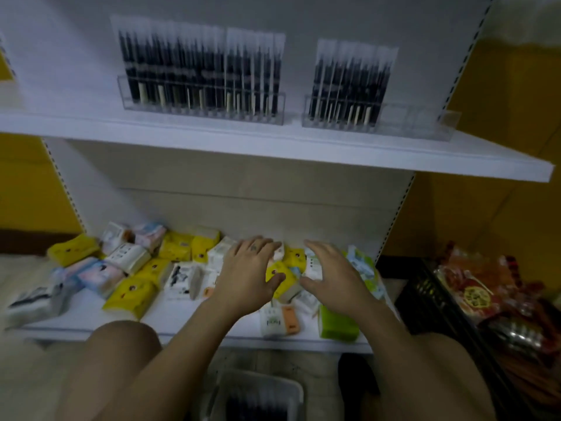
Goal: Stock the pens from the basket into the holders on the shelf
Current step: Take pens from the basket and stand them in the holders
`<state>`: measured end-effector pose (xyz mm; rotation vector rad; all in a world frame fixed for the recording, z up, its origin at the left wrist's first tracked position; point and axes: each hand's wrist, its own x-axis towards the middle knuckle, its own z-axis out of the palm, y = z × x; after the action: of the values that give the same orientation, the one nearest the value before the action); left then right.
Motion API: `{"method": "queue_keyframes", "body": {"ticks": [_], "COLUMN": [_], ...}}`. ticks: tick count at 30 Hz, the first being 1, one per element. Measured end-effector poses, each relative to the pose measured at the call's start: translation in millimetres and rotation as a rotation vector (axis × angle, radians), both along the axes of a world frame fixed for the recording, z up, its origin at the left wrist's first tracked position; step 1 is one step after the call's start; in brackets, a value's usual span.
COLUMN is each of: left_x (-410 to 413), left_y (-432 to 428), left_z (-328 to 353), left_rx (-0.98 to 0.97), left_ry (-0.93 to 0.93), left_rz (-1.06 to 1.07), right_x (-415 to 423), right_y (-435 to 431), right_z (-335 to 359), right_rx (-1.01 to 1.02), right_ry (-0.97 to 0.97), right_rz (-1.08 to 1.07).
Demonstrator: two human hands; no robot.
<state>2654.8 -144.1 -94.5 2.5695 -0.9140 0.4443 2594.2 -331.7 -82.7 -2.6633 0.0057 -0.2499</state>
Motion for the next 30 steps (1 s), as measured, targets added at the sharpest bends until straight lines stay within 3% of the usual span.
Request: {"method": "queue_keyframes", "body": {"ticks": [16, 21, 26, 30], "left_x": [-15.1, -20.5, -12.4, -2.8], "left_y": [5.5, 16.0, 22.1, 32.8], "left_z": [-160.8, -197.7, -226.8, -257.3], "left_rx": [0.136, 0.228, 0.313, 0.316], "left_ry": [0.511, 0.725, 0.890, 1.048], "left_rz": [0.024, 0.058, 0.109, 0.154], "right_x": [0.4, -16.0, -23.6, -25.1], "right_y": [16.7, 22.9, 20.0, 10.2], "right_z": [-181.3, -229.9, -262.3, -284.6], "right_rx": [0.080, -0.072, 0.057, 0.150], "right_ry": [0.435, 0.645, 0.761, 0.963], "right_rz": [0.020, 0.075, 0.073, 0.068]}}
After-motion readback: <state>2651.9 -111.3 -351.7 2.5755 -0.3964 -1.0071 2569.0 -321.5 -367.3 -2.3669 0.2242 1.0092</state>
